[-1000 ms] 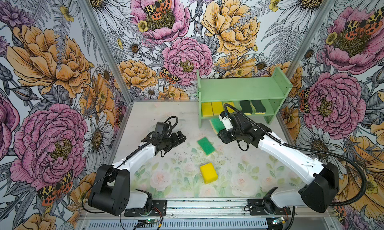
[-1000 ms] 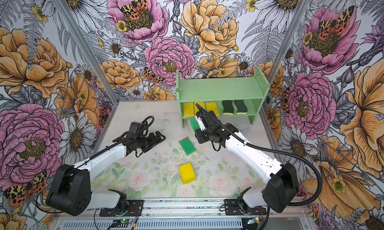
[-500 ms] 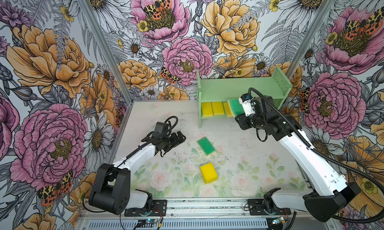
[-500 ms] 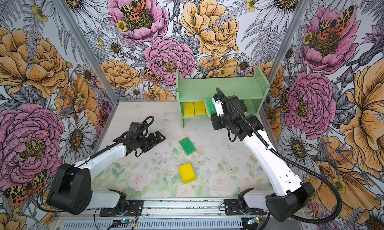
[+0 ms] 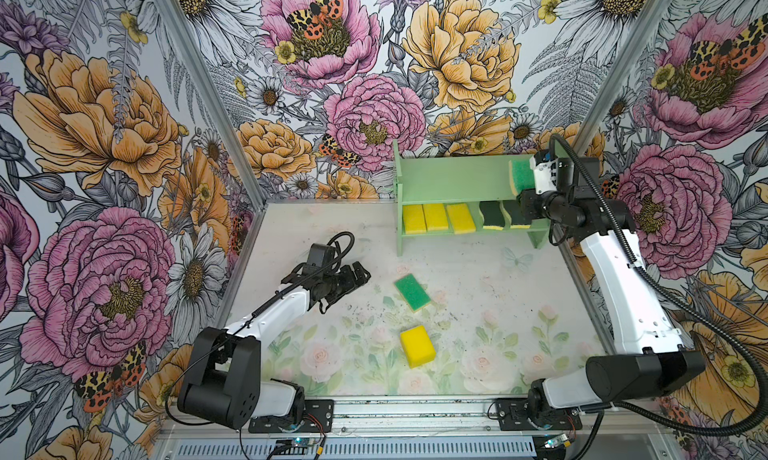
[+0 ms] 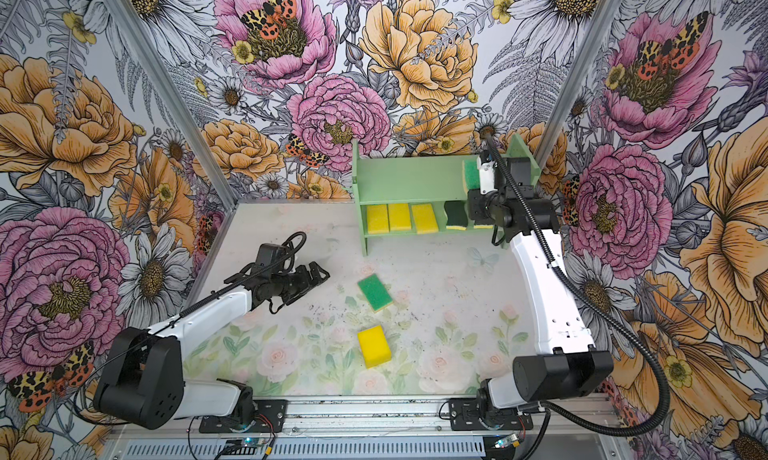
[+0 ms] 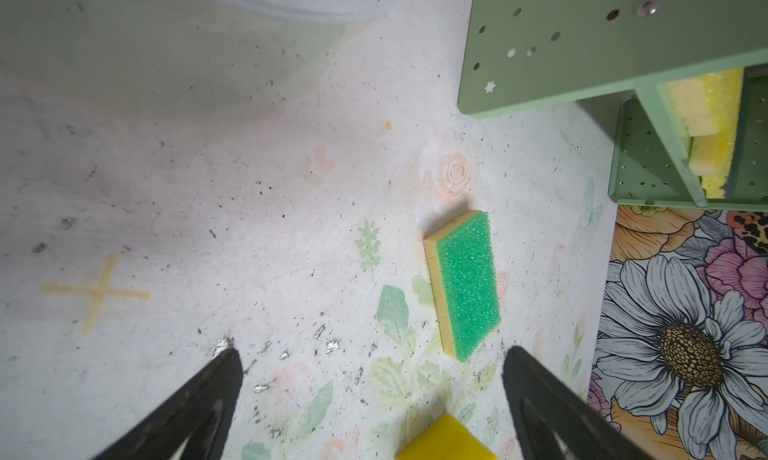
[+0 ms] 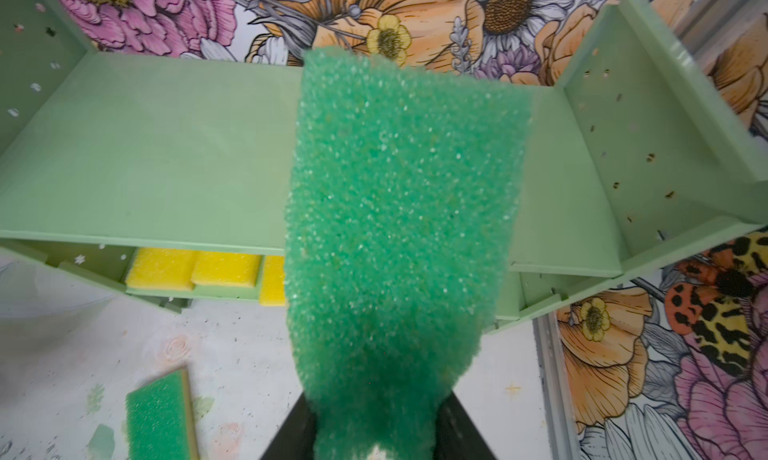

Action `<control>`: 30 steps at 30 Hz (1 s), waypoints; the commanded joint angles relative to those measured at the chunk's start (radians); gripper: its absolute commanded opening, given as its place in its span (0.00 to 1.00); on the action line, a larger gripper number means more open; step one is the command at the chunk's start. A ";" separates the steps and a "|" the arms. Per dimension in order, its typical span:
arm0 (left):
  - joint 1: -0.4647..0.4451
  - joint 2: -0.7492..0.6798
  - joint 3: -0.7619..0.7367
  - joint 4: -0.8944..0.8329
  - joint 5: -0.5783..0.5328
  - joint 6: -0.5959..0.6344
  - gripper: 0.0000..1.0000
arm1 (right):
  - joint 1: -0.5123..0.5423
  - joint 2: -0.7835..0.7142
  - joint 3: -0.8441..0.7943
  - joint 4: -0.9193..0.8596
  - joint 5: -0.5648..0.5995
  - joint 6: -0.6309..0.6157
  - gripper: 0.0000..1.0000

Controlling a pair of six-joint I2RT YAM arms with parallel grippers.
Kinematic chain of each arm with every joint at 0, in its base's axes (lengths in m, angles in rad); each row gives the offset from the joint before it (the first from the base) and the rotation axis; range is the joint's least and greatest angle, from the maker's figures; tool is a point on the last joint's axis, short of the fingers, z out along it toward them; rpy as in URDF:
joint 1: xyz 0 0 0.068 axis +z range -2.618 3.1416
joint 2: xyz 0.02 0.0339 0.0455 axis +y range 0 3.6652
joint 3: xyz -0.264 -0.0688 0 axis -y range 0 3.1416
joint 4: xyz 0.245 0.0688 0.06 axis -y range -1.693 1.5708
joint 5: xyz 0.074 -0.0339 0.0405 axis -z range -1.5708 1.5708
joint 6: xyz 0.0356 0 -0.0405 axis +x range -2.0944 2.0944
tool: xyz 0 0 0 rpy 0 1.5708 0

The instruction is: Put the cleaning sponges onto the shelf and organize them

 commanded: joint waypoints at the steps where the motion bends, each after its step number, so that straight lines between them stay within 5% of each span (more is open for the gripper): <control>1: 0.012 0.013 0.014 0.019 0.024 0.016 0.99 | -0.055 0.047 0.069 0.022 -0.041 -0.038 0.40; 10: 0.012 0.025 0.033 0.019 0.023 0.010 0.99 | -0.203 0.202 0.219 0.038 -0.186 -0.026 0.41; 30: 0.011 0.015 0.043 0.019 0.029 0.002 0.99 | -0.217 0.352 0.302 0.037 -0.249 -0.011 0.43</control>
